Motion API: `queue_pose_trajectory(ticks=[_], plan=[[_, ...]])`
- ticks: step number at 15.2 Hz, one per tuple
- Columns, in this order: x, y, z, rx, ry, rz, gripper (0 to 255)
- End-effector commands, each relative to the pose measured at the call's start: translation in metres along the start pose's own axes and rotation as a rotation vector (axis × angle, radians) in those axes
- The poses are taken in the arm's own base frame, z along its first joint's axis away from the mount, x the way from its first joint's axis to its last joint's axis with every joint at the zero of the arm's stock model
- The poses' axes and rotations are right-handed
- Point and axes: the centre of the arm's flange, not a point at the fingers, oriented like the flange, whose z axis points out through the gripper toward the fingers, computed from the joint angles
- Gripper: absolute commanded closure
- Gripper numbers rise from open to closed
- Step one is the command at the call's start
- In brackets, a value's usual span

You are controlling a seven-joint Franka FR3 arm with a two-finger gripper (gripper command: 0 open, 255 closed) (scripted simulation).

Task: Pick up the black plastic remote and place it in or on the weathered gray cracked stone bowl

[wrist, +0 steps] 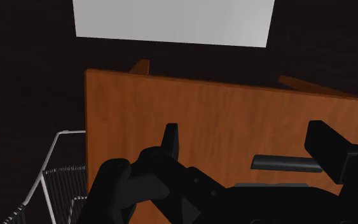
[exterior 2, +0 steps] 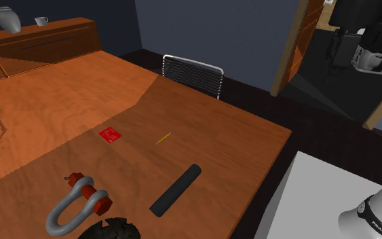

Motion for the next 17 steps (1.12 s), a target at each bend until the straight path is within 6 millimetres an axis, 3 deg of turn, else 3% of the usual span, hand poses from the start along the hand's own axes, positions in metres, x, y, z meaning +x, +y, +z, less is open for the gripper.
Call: queue_pose_trajectory(ticks=[1,9,17], plan=[[0.0,0.0,0.0,0.0,0.0,0.0,0],[0.09,-0.014,0.061,-0.023,-0.031,-0.301,0],[0.17,-0.052,0.125,-0.046,-0.062,-0.602,0]])
